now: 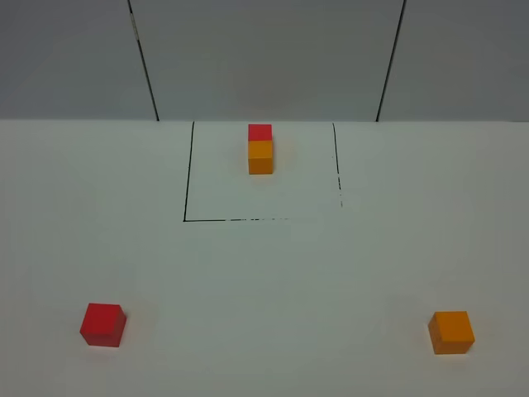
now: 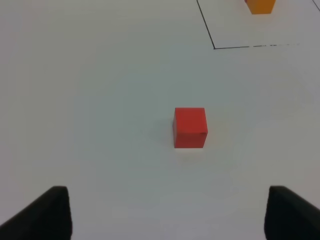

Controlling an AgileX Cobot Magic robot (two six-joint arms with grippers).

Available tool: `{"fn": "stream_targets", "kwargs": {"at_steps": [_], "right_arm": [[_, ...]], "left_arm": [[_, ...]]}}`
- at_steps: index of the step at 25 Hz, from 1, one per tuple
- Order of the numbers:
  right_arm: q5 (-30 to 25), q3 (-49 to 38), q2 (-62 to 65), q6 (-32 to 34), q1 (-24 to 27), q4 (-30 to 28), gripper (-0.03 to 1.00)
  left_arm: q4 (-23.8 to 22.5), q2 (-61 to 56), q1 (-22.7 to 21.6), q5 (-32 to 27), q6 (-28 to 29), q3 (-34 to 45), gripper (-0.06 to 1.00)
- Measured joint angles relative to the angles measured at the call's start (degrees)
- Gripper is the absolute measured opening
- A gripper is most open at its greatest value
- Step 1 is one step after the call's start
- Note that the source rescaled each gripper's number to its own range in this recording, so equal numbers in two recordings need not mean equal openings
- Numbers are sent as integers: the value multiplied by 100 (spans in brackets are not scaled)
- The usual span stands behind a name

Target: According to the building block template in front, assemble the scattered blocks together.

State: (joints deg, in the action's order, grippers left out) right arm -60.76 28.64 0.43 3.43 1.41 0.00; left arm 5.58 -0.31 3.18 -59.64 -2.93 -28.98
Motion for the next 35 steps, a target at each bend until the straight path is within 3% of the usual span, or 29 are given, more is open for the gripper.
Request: {"fn": "stream_targets", "kwargs": {"at_steps": [21,25,35], "right_arm": [[0,0,0,0,0,0,81],[0,0,0,0,0,0,81],[0,0,0,0,0,0,81]], "left_arm": [[0,206,0,14,0,-6,65],[17,1091,0,188,78,-171,68],[298,5236,0,-4,191,-1705,71]]}}
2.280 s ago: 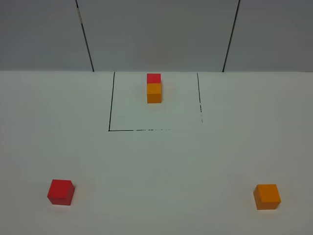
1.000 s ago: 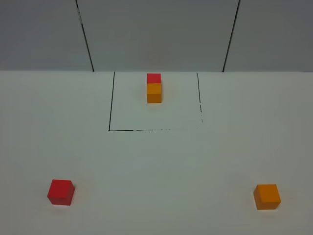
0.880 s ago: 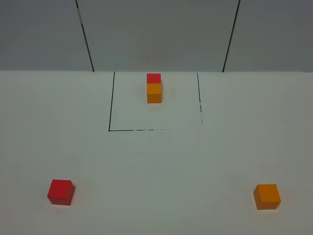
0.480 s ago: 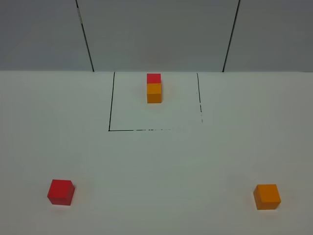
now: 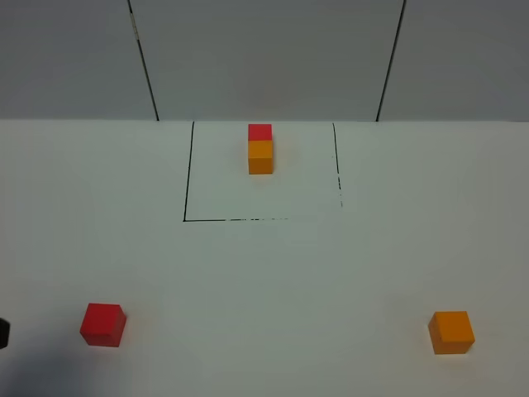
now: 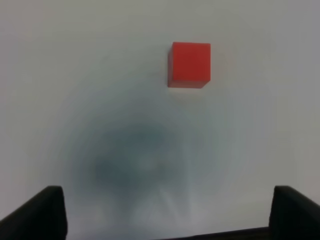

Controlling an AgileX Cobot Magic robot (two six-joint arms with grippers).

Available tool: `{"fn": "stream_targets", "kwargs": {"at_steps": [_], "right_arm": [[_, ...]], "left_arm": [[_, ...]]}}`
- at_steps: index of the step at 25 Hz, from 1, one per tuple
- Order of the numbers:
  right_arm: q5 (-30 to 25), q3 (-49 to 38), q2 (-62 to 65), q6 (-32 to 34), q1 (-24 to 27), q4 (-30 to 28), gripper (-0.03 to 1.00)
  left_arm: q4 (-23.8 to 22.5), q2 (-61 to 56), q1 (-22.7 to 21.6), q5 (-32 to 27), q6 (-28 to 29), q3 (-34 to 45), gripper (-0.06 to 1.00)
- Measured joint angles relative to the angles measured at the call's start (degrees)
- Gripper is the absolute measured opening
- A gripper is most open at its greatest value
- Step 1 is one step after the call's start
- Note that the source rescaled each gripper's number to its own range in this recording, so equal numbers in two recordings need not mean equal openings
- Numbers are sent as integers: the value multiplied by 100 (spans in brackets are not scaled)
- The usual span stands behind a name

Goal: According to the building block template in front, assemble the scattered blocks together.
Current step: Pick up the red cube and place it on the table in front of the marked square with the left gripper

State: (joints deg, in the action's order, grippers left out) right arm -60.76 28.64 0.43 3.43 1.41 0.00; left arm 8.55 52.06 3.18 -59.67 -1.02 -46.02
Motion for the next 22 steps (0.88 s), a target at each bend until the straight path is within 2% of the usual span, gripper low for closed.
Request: {"fn": "stream_targets", "kwargs": {"at_steps": [5,10,15,18,22], "right_arm": [[0,0,0,0,0,0,81],[0,0,0,0,0,0,81],[0,0,0,0,0,0,81],[0,0,0,0,0,0,81],[0,0,0,0,0,0,81]], "left_arm": [[-153,1511,191,-30,346,-724,64],[-444,2486,717,75,673,-1098,64],[-766,3269,1367,204,783,-1262,81],[-1116,3679,1449,238,1358,-1281,94],[-1237,4122,1454,522,1664,-1281,98]]}}
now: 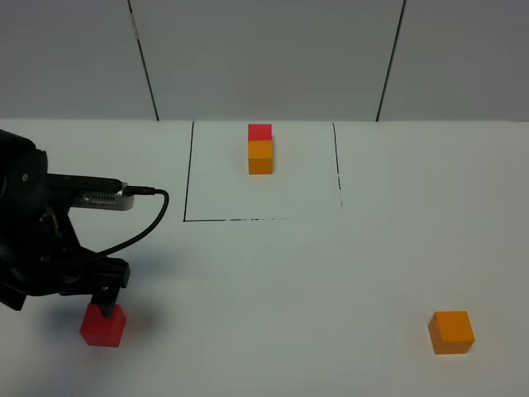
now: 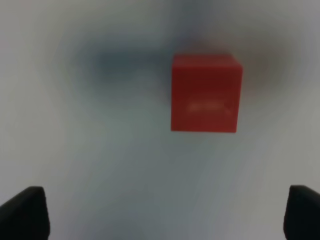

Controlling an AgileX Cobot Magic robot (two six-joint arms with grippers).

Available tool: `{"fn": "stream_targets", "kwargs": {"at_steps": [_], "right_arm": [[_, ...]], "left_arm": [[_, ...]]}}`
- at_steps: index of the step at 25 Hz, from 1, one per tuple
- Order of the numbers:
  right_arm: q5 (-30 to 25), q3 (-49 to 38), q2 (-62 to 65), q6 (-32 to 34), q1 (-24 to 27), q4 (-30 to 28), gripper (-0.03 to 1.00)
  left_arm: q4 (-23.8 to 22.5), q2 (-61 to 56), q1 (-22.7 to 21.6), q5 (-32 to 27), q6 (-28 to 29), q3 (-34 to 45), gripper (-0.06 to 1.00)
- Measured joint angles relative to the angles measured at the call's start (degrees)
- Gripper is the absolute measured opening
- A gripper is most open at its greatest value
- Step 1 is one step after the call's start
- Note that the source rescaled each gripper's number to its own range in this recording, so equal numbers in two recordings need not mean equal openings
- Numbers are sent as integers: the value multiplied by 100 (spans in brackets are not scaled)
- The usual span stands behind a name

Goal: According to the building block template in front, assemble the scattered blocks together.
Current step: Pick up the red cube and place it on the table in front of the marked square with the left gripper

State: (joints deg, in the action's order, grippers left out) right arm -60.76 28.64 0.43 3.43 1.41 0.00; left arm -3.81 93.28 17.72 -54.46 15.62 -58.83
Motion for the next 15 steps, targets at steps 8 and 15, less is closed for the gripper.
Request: {"fn": "stream_targets", "kwargs": {"at_steps": [8,15], "right_arm": [[0,0,0,0,0,0,81],[0,0,0,0,0,0,81]], "left_arm": [[198,703,5,750,-213,119,98],[381,1217,5,1163,-483,274,98]]}}
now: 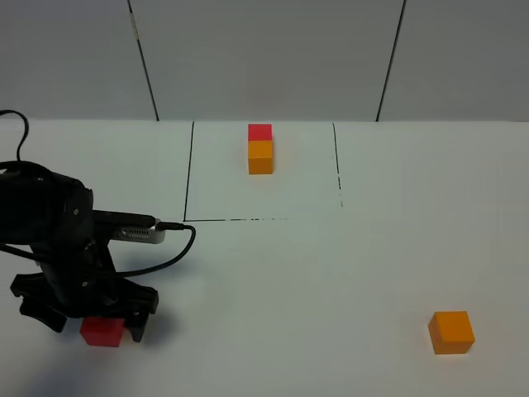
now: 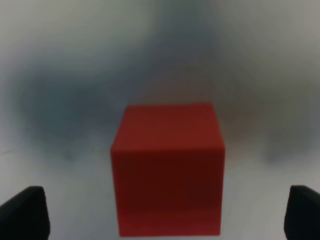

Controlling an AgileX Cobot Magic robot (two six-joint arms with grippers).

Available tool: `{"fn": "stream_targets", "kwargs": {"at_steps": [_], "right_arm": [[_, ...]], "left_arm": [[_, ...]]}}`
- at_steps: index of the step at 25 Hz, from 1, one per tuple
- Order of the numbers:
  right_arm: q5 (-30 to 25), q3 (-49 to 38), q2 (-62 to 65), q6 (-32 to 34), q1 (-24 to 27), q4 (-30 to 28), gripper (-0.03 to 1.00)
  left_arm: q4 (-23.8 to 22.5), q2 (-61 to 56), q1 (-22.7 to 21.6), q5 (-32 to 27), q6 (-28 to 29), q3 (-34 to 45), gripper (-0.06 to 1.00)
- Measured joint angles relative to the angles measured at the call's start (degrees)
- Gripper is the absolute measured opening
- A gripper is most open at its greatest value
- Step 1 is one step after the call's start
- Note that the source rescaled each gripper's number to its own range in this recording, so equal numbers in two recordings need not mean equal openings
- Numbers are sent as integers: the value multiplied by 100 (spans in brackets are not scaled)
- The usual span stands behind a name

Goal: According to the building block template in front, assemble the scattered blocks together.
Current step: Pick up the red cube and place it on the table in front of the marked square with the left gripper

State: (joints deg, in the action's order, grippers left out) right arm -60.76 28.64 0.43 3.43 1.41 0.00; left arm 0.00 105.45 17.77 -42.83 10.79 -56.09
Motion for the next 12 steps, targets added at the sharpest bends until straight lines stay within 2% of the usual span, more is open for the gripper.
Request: {"fn": "stream_targets", "kwargs": {"at_steps": [5,12], "right_arm": [[0,0,0,0,0,0,81],[0,0,0,0,0,0,81]], "left_arm": [[187,54,0,652,-140,346,97],[220,121,0,838,-154,442,93]]}}
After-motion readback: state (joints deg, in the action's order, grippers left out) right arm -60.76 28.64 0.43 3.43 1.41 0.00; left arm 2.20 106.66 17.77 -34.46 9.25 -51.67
